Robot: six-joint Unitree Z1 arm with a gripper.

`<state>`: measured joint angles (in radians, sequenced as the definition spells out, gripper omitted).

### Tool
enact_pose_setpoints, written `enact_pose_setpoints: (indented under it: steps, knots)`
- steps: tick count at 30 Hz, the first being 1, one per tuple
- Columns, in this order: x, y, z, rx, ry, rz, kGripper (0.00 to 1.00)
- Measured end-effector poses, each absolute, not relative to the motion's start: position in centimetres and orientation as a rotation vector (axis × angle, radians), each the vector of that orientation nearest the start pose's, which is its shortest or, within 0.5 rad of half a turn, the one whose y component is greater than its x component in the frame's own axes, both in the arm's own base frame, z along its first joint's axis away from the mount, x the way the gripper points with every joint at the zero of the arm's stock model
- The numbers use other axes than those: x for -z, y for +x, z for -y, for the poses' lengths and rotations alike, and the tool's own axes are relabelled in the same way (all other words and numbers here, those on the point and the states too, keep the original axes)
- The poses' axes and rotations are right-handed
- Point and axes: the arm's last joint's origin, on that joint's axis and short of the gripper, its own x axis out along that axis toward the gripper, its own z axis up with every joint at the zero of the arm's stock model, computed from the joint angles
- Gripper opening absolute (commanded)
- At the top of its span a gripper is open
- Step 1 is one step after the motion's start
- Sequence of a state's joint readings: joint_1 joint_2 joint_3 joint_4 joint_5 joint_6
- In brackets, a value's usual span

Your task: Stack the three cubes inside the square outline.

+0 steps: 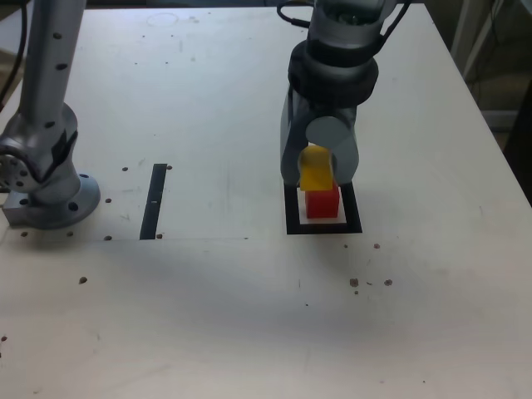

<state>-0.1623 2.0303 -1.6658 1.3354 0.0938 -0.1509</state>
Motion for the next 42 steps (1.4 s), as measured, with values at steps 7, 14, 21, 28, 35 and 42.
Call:
enact_pose_setpoints:
  steps: [7, 14, 21, 28, 35, 42]
  knots:
    - [-27.3, 36.0, 5.4, -0.073, 0.100, -1.677, 0.19]
    - [-27.3, 36.2, 5.5, -0.070, 0.097, -1.664, 0.23]
    - [-27.1, 36.1, 5.5, -0.072, 0.100, -1.671, 0.49]
    - [-26.8, 36.4, 5.5, -0.053, 0.108, -1.667, 0.76]
    - [-26.6, 36.6, 5.4, -0.048, 0.110, -1.658, 0.96]
    - [-26.4, 36.4, 5.4, -0.064, 0.117, -1.661, 0.99]
